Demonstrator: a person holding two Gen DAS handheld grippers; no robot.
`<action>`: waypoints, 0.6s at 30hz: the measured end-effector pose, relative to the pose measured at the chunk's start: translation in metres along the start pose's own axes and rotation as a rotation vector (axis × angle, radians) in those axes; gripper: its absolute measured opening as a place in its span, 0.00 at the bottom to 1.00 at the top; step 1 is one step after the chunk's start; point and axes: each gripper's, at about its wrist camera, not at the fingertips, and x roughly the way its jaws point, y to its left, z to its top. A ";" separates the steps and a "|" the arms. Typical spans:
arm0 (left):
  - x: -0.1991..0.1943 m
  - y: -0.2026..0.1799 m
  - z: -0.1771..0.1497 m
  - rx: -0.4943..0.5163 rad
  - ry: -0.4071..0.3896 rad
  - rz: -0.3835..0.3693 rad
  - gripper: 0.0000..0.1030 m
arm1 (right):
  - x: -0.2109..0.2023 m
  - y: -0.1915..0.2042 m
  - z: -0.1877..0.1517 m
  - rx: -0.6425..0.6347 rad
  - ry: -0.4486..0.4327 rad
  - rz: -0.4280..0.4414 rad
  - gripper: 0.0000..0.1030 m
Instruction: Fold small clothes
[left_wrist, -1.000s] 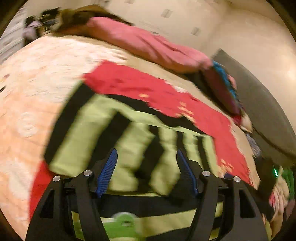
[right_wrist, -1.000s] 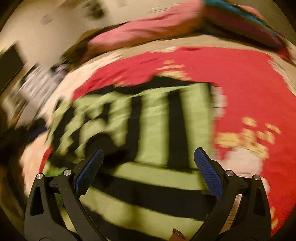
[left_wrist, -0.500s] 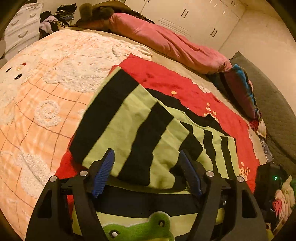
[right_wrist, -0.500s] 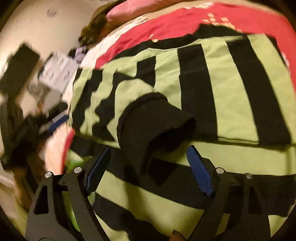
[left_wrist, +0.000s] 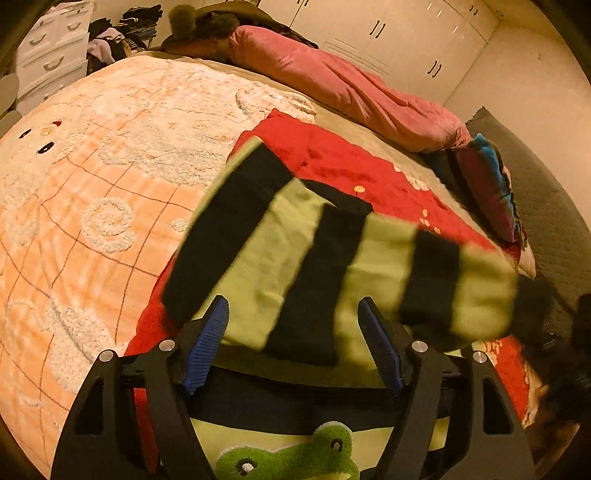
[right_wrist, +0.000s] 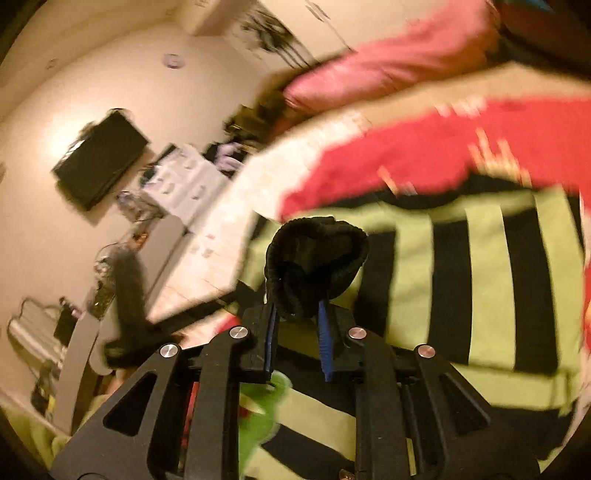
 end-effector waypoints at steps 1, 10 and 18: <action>-0.002 0.001 0.001 -0.002 -0.004 -0.001 0.69 | -0.014 0.008 0.009 -0.040 -0.029 -0.001 0.12; -0.001 -0.005 -0.001 0.006 0.009 -0.017 0.69 | -0.054 -0.068 0.032 0.033 0.010 -0.323 0.13; 0.002 -0.027 -0.006 0.096 0.023 0.006 0.69 | -0.036 -0.132 -0.020 0.128 0.081 -0.532 0.31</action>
